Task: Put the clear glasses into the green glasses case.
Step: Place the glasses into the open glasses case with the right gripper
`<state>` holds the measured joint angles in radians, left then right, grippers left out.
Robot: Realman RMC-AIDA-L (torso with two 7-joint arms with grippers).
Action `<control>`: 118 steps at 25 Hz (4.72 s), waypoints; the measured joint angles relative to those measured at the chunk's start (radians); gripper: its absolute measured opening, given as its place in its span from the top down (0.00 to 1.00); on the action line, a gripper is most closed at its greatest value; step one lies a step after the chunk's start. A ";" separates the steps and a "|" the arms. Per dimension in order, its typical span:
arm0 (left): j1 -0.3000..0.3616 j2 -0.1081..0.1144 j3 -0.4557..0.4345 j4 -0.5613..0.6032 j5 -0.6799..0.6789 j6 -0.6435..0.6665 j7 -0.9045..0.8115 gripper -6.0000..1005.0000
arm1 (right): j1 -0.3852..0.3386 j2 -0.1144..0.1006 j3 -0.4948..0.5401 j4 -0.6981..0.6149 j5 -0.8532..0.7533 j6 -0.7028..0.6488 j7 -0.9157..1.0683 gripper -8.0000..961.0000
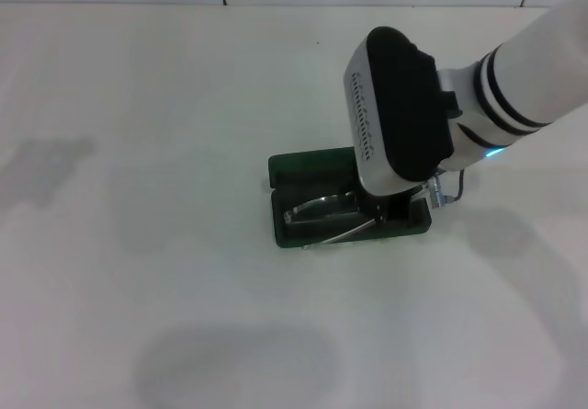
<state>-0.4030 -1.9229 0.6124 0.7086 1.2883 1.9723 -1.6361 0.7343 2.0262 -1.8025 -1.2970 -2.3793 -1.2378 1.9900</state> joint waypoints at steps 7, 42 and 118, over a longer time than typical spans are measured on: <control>0.005 -0.004 0.000 0.000 0.000 0.000 -0.001 0.96 | -0.011 0.000 -0.072 0.000 -0.030 0.091 -0.010 0.92; 0.021 -0.018 -0.005 0.000 -0.009 0.003 -0.026 0.96 | -0.160 -0.003 -0.112 -0.213 -0.065 0.112 -0.036 0.92; 0.036 -0.028 -0.004 -0.003 -0.009 0.003 -0.022 0.96 | -0.199 0.002 -0.195 -0.111 -0.169 0.335 -0.029 0.92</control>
<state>-0.3666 -1.9511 0.6087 0.7055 1.2793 1.9756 -1.6582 0.5354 2.0278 -1.9970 -1.4081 -2.5484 -0.9025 1.9611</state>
